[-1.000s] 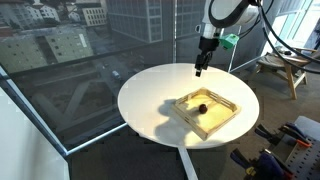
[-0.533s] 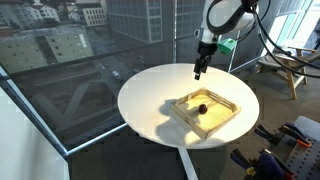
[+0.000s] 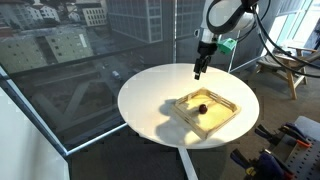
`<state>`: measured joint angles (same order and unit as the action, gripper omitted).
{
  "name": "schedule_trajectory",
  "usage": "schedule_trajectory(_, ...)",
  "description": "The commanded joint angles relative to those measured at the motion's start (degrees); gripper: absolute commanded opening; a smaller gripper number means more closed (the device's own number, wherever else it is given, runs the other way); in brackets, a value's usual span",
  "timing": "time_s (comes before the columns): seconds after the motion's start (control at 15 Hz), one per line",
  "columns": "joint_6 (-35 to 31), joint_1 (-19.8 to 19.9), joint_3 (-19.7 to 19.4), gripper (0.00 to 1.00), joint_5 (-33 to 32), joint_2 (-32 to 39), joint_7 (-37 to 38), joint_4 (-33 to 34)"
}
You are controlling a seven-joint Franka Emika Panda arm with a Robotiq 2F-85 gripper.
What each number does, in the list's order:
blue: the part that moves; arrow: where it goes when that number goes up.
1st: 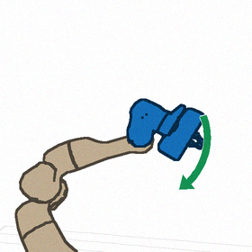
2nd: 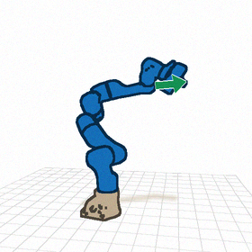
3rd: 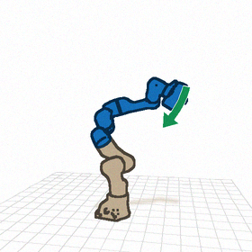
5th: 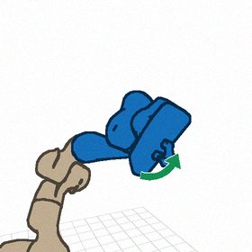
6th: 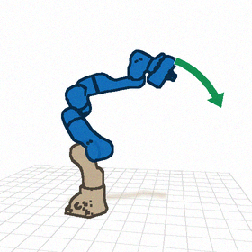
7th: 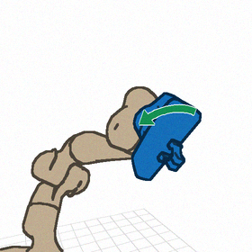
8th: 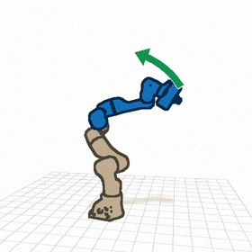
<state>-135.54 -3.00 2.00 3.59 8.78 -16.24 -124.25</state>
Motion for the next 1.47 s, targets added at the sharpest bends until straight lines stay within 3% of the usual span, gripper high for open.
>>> schedule_trajectory(0.0,0.18,0.67,0.7,1.0,-0.18,-0.01,0.16,0.12)
schedule_trajectory(0.93,-1.83,0.53,-0.65,1.0,-7.68,2.37,7.18,0.22)
schedule_trajectory(1.4,-5.26,0.81,-0.34,1.0,-7.19,6.32,7.08,0.55)
